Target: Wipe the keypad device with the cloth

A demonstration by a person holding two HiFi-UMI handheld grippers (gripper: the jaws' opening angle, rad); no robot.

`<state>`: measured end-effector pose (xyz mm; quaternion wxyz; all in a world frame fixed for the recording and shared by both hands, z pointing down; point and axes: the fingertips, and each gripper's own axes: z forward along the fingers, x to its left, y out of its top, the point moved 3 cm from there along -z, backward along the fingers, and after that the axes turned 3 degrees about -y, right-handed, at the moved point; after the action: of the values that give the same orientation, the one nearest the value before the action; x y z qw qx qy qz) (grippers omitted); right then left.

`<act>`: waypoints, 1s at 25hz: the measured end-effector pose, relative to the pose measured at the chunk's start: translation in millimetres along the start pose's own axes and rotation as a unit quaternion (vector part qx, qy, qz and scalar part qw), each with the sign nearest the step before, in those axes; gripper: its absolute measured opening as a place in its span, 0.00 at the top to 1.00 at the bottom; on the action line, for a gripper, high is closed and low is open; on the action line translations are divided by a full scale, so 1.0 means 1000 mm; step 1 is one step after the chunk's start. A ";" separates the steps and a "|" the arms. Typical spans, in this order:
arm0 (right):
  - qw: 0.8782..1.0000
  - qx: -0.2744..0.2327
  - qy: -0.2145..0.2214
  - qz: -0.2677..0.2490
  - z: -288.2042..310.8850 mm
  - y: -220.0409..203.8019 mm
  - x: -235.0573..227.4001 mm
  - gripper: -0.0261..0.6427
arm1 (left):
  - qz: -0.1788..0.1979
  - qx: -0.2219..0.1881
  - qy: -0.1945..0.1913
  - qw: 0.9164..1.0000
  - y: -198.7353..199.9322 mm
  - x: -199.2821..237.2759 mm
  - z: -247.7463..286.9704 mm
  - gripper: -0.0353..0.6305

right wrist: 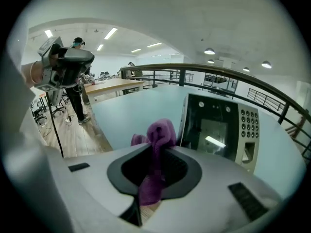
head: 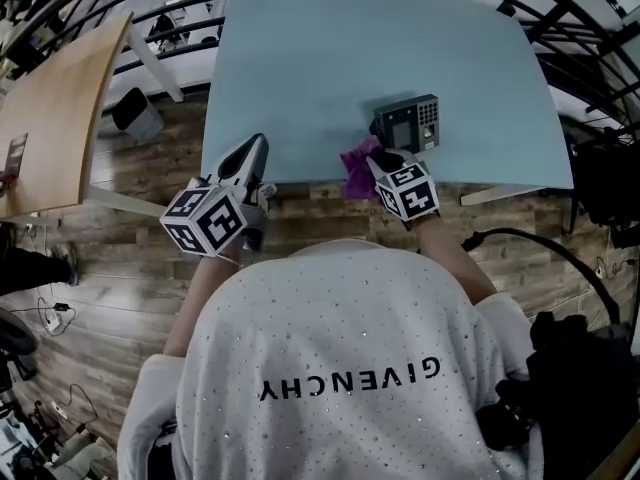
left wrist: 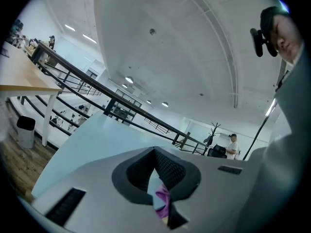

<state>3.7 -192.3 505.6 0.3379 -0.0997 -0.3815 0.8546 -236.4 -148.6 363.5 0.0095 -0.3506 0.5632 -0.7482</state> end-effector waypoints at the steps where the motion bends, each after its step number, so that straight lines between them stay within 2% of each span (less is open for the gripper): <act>1: 1.000 -0.004 0.002 0.004 0.000 -0.002 0.001 0.89 | -0.002 -0.002 -0.002 1.000 0.002 -0.001 0.003 0.94; 6: 0.997 -0.045 0.015 0.068 0.000 -0.014 0.001 0.89 | -0.010 -0.001 -0.012 1.000 -0.003 -0.011 0.021 0.94; 9: 0.996 -0.037 0.022 0.080 0.001 -0.014 -0.004 0.89 | -0.008 0.007 -0.017 1.000 -0.011 -0.023 0.033 0.94; 11: 0.996 -0.025 0.041 0.076 -0.002 -0.005 -0.005 0.89 | -0.008 0.007 -0.012 1.000 -0.013 -0.028 0.037 0.94; 13: 0.992 -0.046 0.078 0.082 -0.014 0.020 -0.004 0.89 | -0.012 0.005 -0.001 1.000 -0.014 -0.028 0.038 0.94; 16: 0.982 -0.111 0.136 0.066 -0.032 0.077 -0.007 0.89 | -0.026 -0.009 0.029 0.999 -0.012 -0.027 0.040 0.94; 19: 0.967 -0.180 0.173 0.053 -0.051 0.134 -0.020 0.90 | -0.032 -0.037 0.062 0.997 -0.007 -0.030 0.042 0.94; 23: 0.938 -0.273 0.200 0.069 -0.092 0.189 -0.063 0.90 | -0.048 -0.058 0.104 0.992 -0.013 -0.037 0.053 0.94; 25: 0.939 -0.281 0.189 0.058 -0.099 0.200 -0.091 0.90 | -0.062 -0.068 0.119 0.989 -0.018 -0.042 0.061 0.94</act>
<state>14.4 -290.3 286.2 0.3122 -0.3726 -0.5287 0.6958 -165.2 -175.6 364.0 -0.1282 -0.2929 0.5868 -0.7439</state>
